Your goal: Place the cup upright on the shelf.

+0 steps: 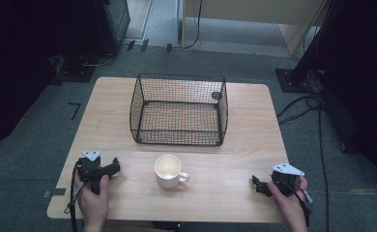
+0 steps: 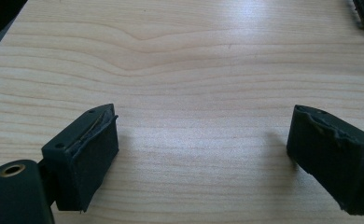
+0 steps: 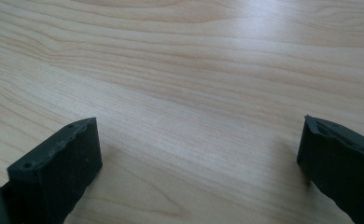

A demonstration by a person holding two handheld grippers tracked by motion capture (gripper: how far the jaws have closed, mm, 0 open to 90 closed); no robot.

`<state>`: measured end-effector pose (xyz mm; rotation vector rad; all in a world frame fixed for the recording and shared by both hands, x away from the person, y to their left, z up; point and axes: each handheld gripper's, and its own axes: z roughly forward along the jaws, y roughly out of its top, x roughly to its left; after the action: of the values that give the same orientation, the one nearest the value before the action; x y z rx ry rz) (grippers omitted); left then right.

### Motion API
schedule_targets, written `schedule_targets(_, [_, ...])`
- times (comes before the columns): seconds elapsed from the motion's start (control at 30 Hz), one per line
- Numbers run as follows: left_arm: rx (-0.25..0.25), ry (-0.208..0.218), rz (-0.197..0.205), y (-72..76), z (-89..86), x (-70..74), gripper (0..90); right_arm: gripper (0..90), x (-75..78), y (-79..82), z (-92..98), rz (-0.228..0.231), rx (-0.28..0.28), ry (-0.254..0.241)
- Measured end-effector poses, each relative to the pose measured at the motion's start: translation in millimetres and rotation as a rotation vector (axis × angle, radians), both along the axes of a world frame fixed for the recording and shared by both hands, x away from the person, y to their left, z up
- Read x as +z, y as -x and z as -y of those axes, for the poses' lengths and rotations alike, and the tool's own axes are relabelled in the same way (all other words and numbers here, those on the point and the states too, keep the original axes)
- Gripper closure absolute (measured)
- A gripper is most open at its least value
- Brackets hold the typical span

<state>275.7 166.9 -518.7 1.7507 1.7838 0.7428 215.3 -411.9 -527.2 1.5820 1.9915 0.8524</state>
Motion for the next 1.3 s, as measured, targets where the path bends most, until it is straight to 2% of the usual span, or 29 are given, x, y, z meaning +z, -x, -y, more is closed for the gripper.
schedule_targets(0.07, [0.001,0.0,0.001,0.0,0.1,0.0,9.2,1.1,0.5,2.8,-0.5,-0.001,-0.02,-0.001])
schedule_targets(0.13, [0.001,0.0,0.001,0.0,0.1,0.0,9.2,6.9,1.9,4.8,-3.3,0.007,-0.037,-0.003])
schedule_targets(0.2, [0.001,0.0,0.0,0.0,0.1,0.0,9.2,8.9,3.7,5.6,-7.6,0.016,-0.044,-0.012])
schedule_targets(0.6, [0.001,0.0,0.001,0.0,0.1,-0.1,9.2,9.0,21.5,-0.8,-38.7,0.024,-0.008,-0.051])
schedule_targets(0.73, [0.001,0.0,0.001,0.0,0.1,-0.1,9.2,9.1,28.1,-5.8,-54.2,0.039,0.004,-0.083])
schedule_targets(0.97, [0.001,0.0,0.001,0.0,0.1,-0.1,9.2,9.1,39.7,-13.6,-81.8,0.061,0.074,-0.08])
schedule_targets(1.1, [0.001,0.0,0.001,0.0,0.1,-0.1,9.2,12.8,46.9,-17.4,-96.0,0.08,0.117,-0.105])
schedule_targets(1.3, [0.001,0.0,0.001,0.0,0.1,-0.1,9.2,12.8,53.9,-19.0,-117.8,0.103,0.184,-0.119])
